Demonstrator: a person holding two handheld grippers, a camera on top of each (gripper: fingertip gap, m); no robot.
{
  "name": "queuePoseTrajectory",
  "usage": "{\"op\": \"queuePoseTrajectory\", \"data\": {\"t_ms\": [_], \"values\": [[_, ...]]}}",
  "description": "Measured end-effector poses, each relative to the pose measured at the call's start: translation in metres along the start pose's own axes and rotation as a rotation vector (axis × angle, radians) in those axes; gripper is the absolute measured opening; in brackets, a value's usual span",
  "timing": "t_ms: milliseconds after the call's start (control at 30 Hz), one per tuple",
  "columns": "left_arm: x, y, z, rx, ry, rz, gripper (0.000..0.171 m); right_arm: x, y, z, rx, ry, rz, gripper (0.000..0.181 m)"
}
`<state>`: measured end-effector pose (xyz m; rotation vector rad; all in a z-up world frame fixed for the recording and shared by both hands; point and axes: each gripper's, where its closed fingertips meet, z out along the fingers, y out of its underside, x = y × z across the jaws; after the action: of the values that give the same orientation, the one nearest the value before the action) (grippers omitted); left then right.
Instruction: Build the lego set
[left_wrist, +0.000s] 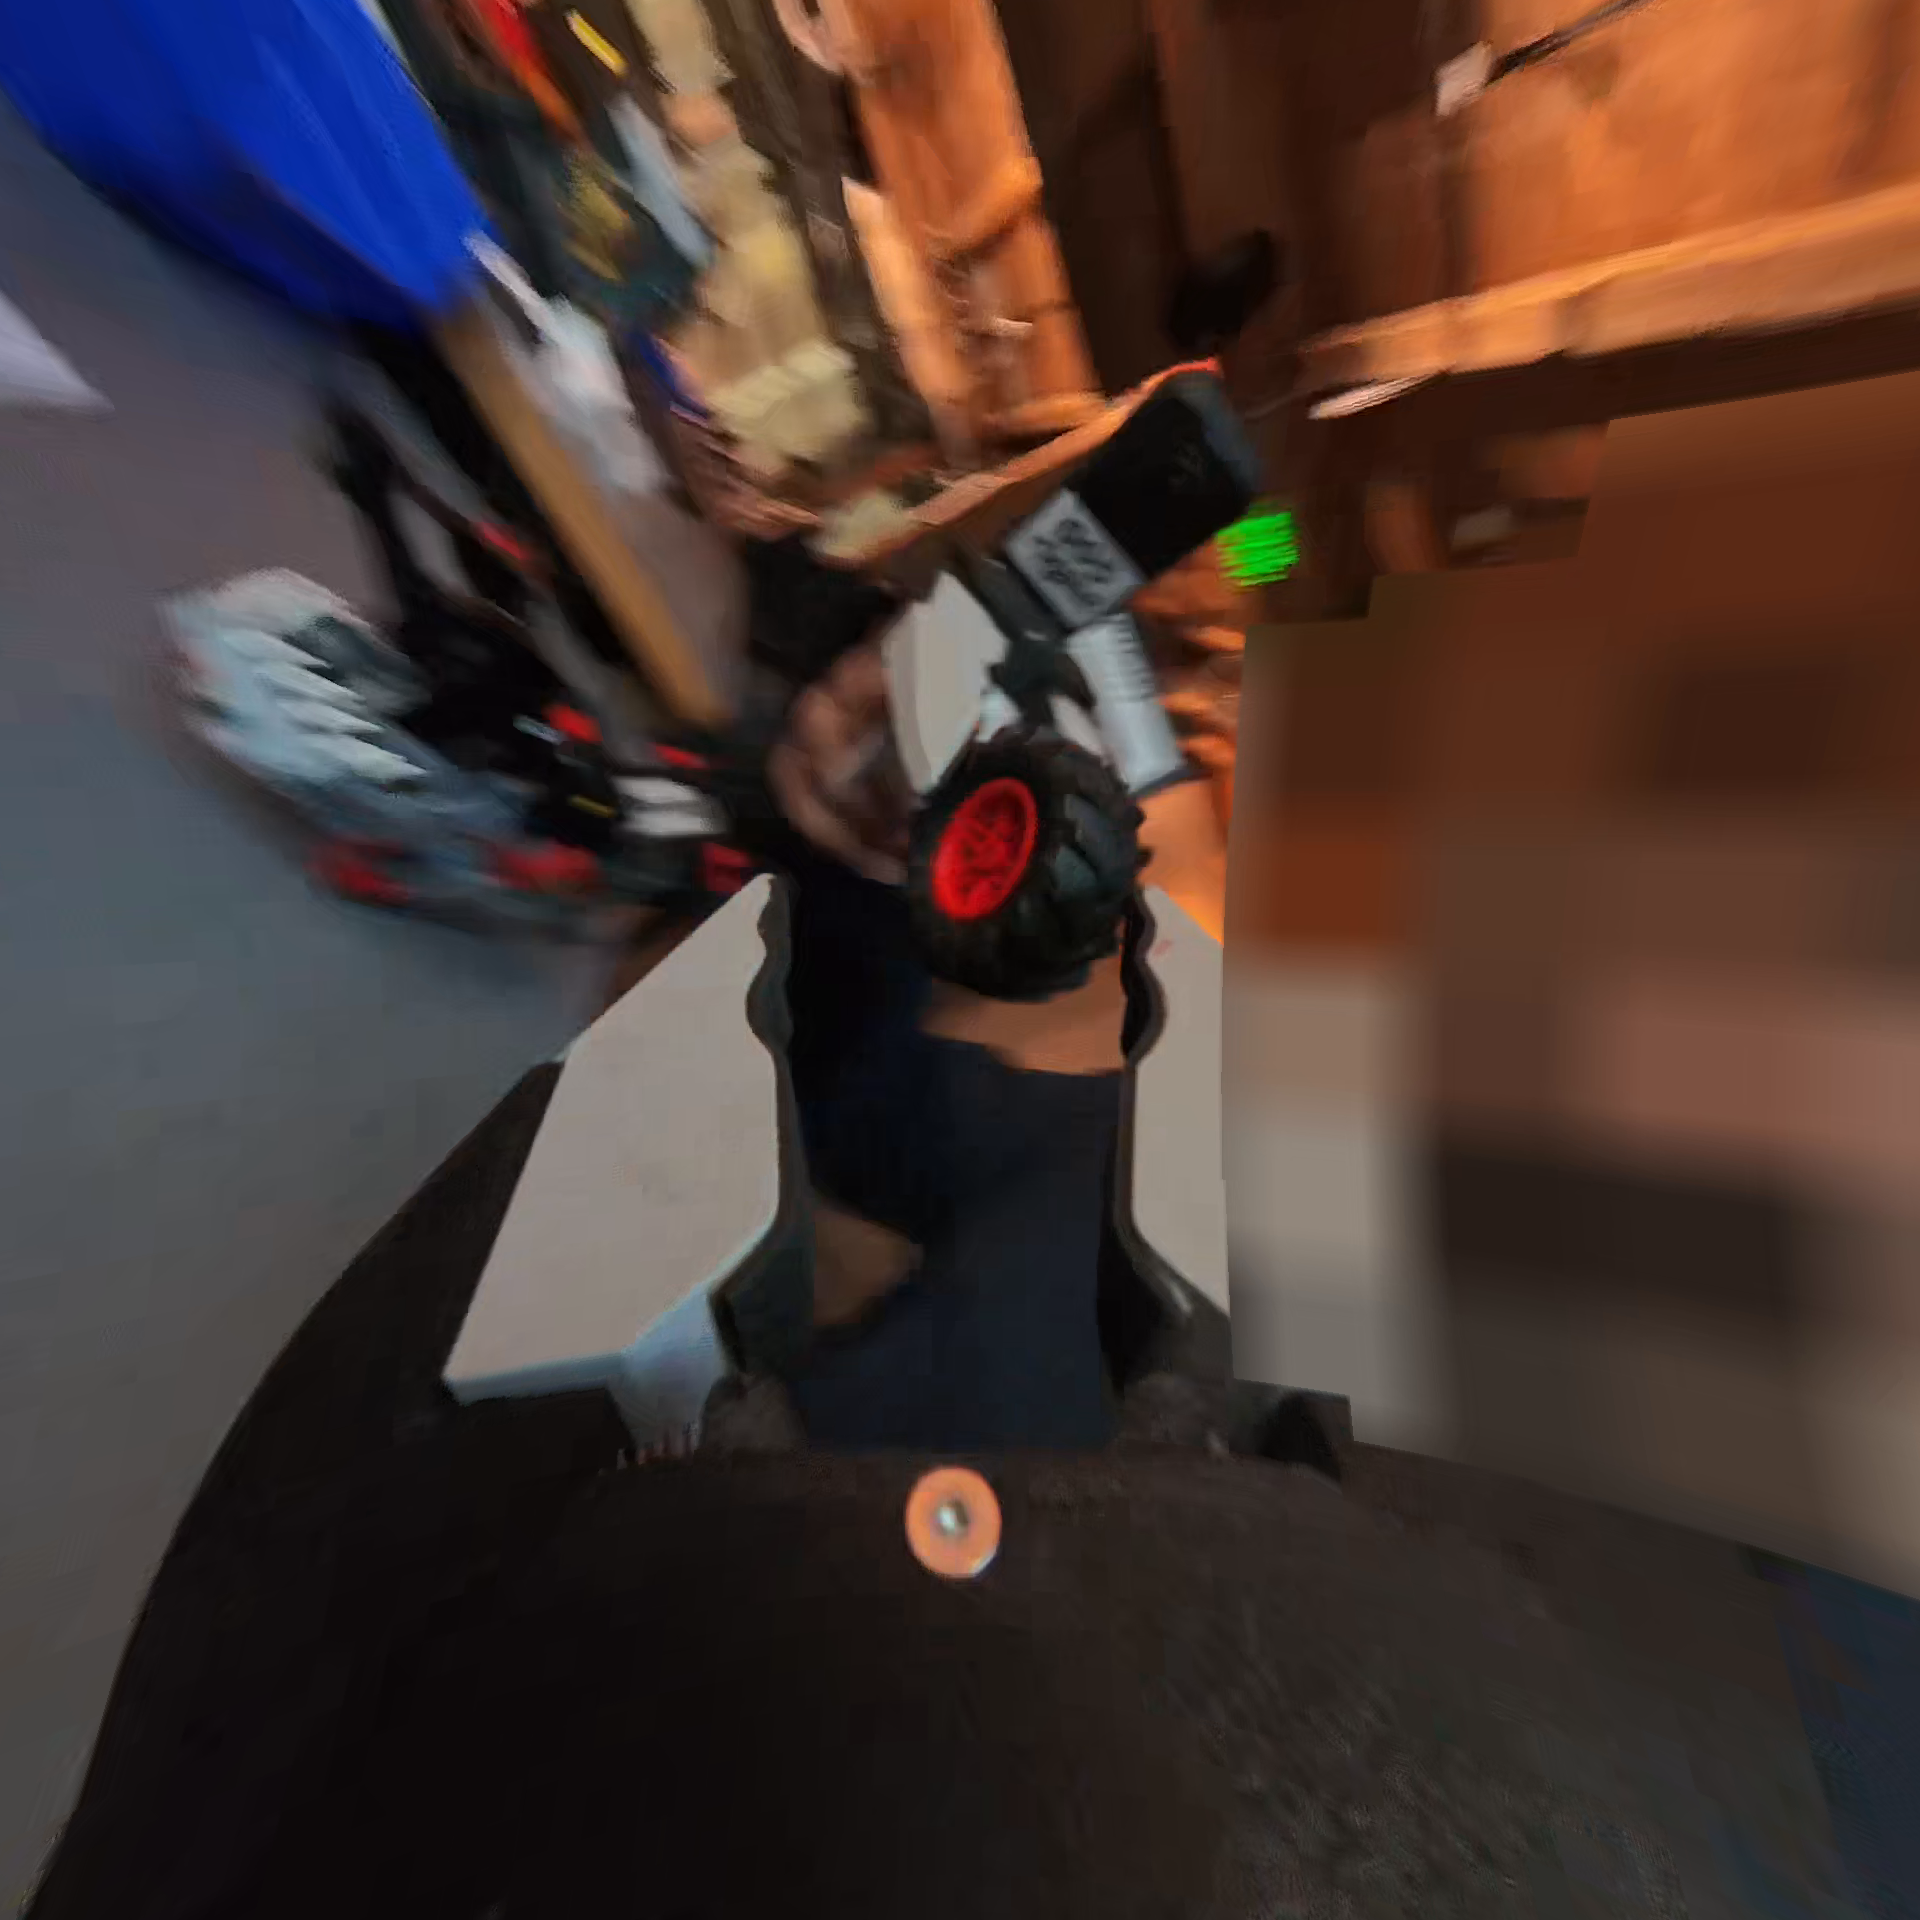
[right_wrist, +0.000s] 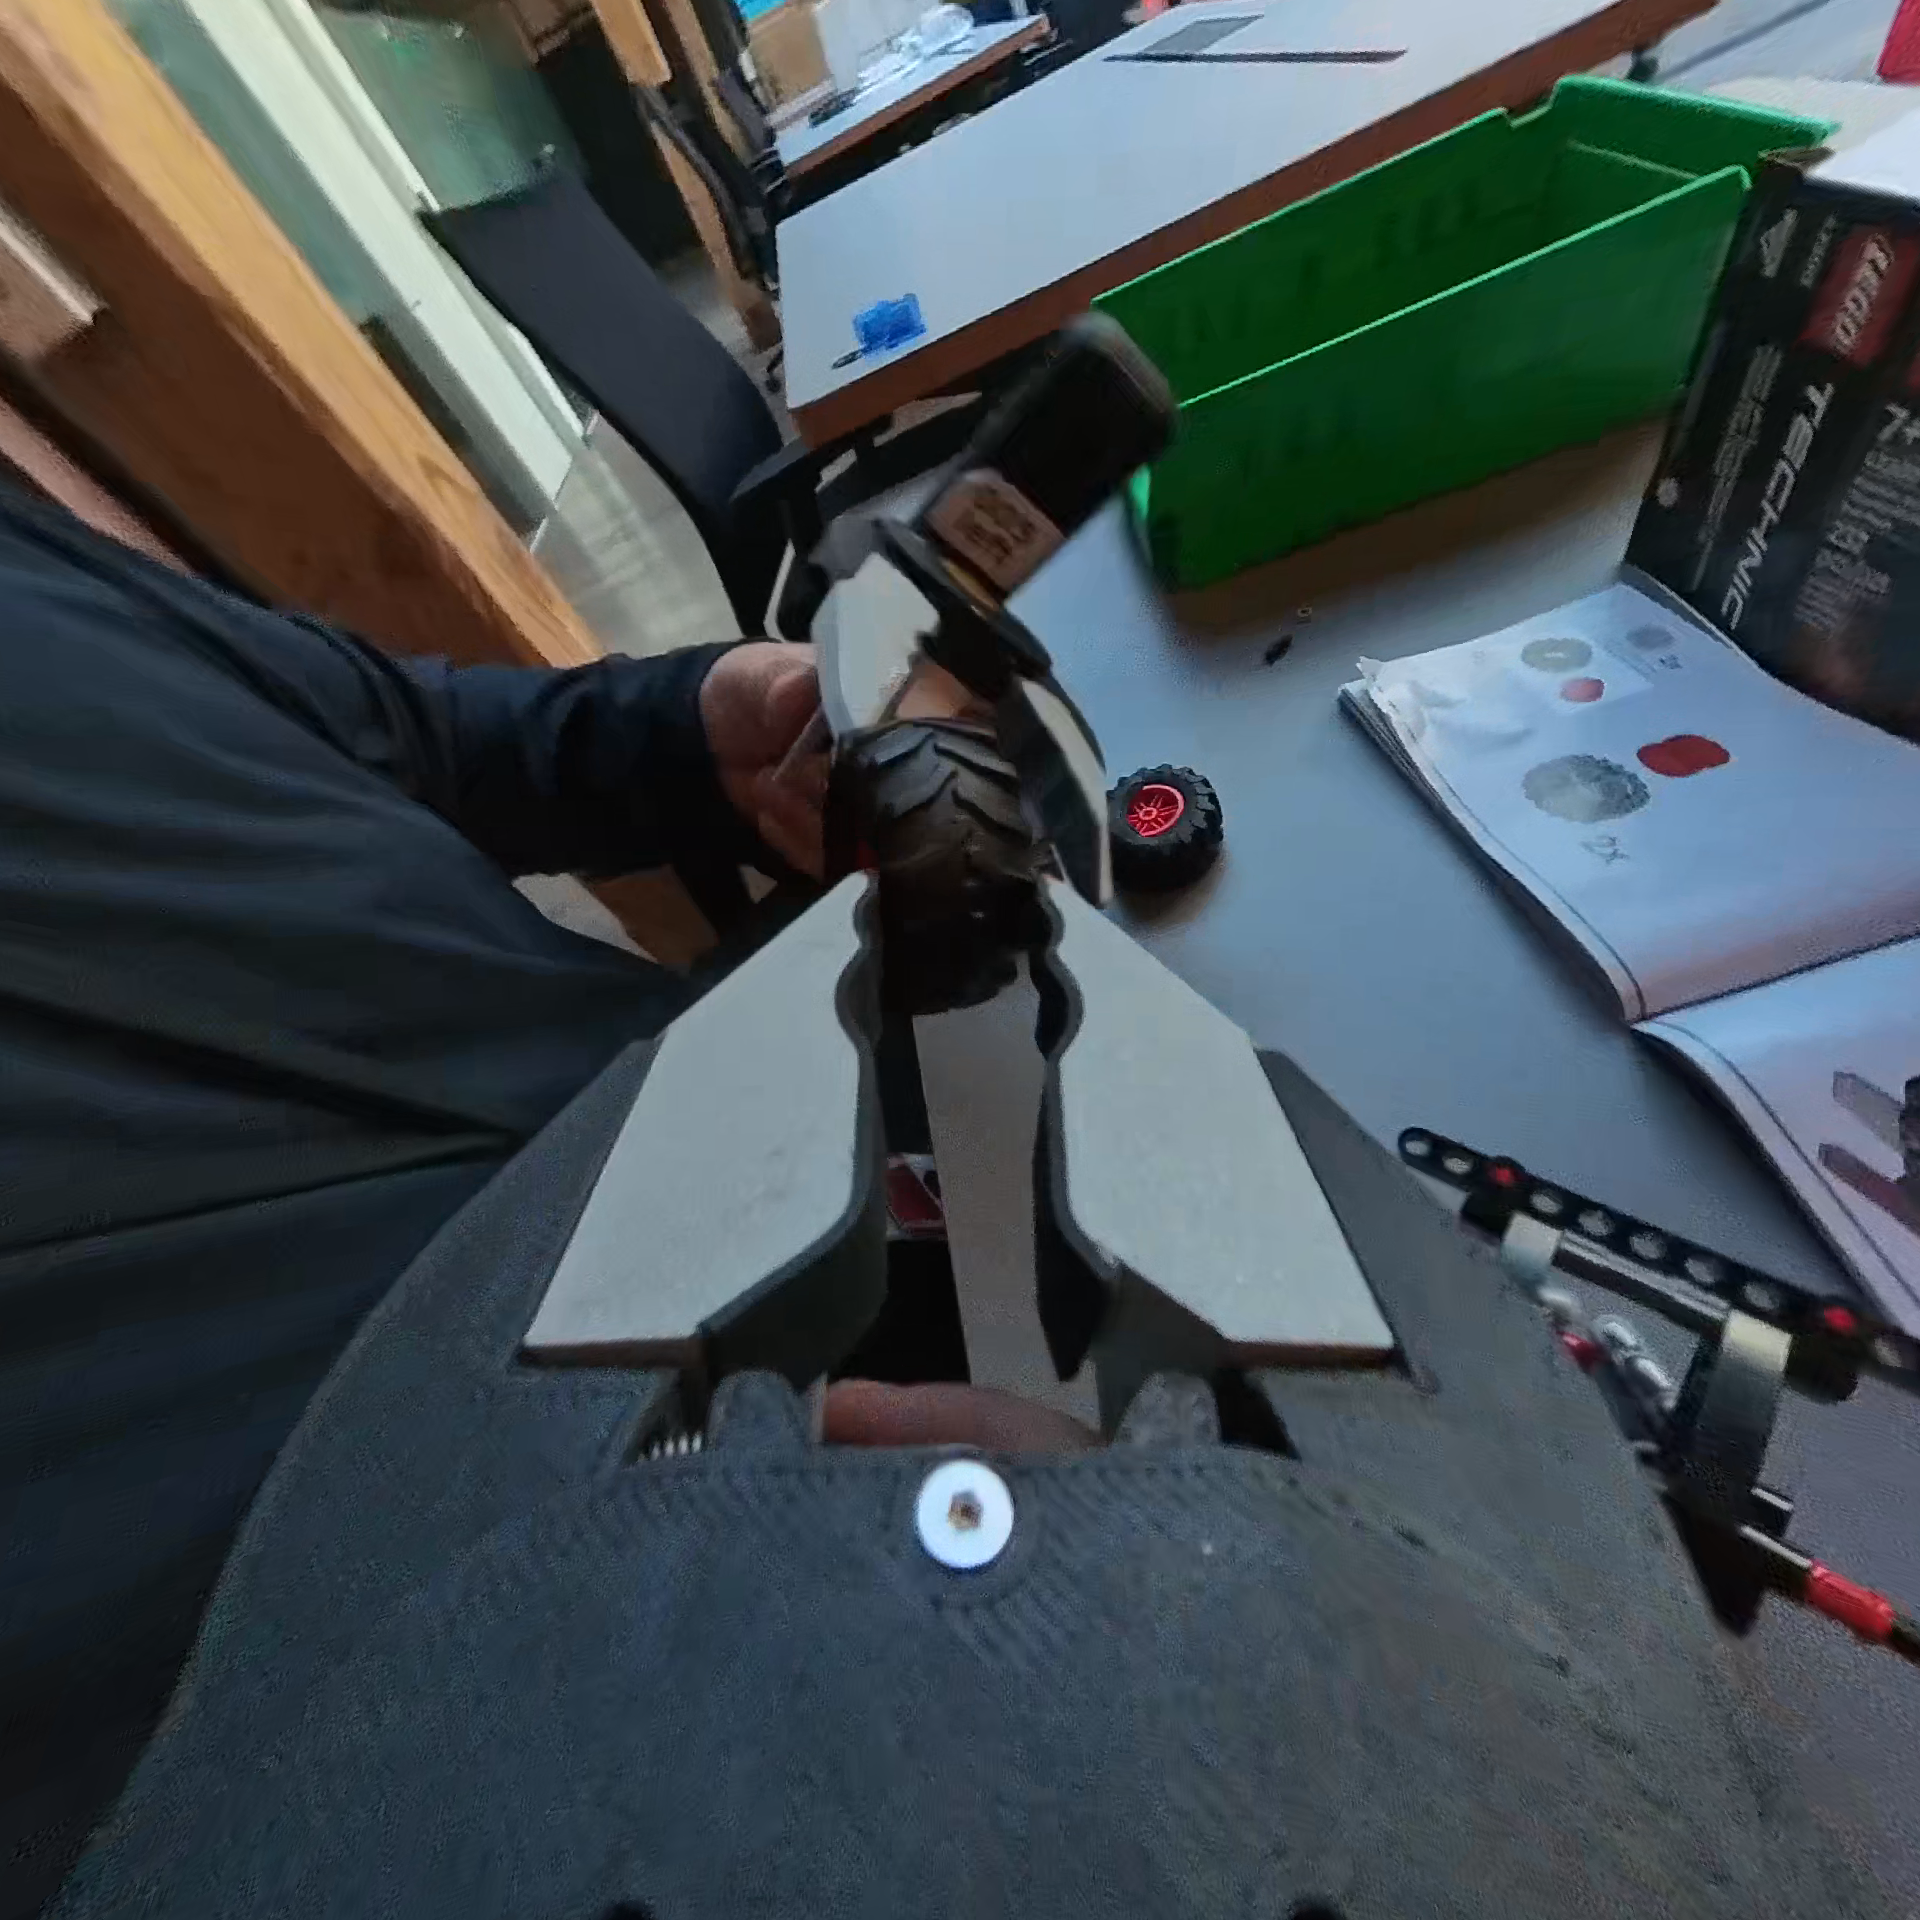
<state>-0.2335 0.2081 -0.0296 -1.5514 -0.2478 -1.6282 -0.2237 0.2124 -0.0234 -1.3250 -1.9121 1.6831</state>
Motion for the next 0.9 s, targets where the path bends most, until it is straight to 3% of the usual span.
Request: {"op": "queuePoseTrajectory", "data": {"t_ms": [33, 100, 167, 267, 333, 467, 633, 667, 800, 900], "values": [[-0.008, -0.002, -0.011, -0.004, -0.156, 0.176, 0.063, 0.0, 0.002, 0.002, 0.009, 0.013, 0.035, 0.023], [-0.011, -0.005, -0.024, -0.049, -0.404, 0.471, 0.081, -0.001, 0.01, 0.008, -0.007, 0.039, 0.081, 0.023], [0.004, 0.001, -0.019, -0.116, -0.446, 0.622, 0.073, -0.005, 0.015, 0.016, -0.022, 0.059, 0.101, 0.023], [0.01, 0.016, -0.009, -0.237, -0.446, 0.658, 0.055, -0.009, 0.017, 0.027, -0.04, 0.106, 0.095, 0.023], [-0.001, 0.026, -0.011, -0.323, -0.494, 0.695, 0.029, -0.012, 0.016, 0.03, -0.042, 0.122, 0.08, 0.023], [0.005, 0.029, -0.013, -0.305, -0.487, 0.794, 0.028, -0.017, 0.019, 0.033, -0.051, 0.117, 0.015, 0.023], [-0.008, 0.033, -0.023, -0.355, -0.515, 0.794, 0.026, -0.007, 0.028, 0.042, -0.07, 0.179, -0.06, 0.031], [-0.007, 0.036, -0.024, -0.367, -0.479, 0.761, 0.026, -0.013, 0.028, 0.044, -0.053, 0.143, -0.085, 0.024], [0.019, 0.044, -0.025, -0.309, -0.181, 0.547, 0.025, -0.035, 0.02, 0.049, 0.093, -0.07, -0.007, 0.023], [0.021, 0.043, -0.028, -0.215, -0.041, 0.347, 0.024, -0.032, 0.022, 0.053, 0.123, -0.043, -0.06, 0.024]]}}
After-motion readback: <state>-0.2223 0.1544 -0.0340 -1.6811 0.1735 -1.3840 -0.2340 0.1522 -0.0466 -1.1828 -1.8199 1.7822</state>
